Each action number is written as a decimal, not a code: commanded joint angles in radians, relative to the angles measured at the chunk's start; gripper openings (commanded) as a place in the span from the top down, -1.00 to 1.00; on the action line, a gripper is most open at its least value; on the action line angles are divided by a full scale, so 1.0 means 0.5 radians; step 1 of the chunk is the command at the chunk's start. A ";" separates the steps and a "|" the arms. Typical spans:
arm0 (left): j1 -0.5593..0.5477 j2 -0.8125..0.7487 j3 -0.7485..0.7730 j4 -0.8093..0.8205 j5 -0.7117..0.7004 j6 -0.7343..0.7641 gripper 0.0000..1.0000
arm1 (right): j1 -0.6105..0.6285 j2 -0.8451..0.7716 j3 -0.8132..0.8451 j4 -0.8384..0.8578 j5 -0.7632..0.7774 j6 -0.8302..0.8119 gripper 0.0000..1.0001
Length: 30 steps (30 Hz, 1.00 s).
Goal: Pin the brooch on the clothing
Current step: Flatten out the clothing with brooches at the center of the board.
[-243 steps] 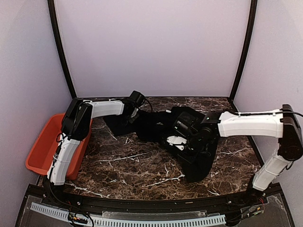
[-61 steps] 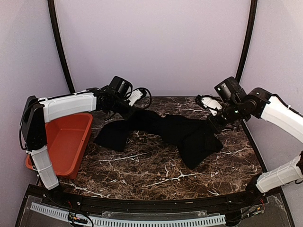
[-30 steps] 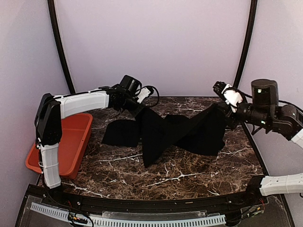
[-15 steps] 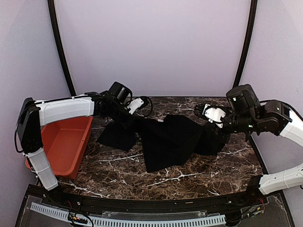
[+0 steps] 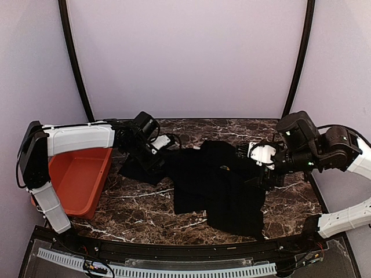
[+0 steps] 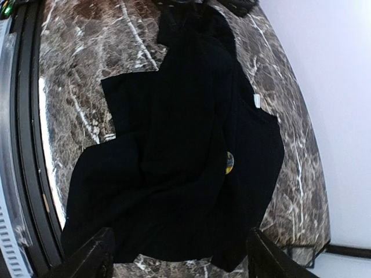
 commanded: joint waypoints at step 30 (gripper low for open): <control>0.514 0.918 0.913 -0.015 0.161 -0.152 -0.98 | -1.168 2.346 1.465 0.555 -0.504 0.300 -0.95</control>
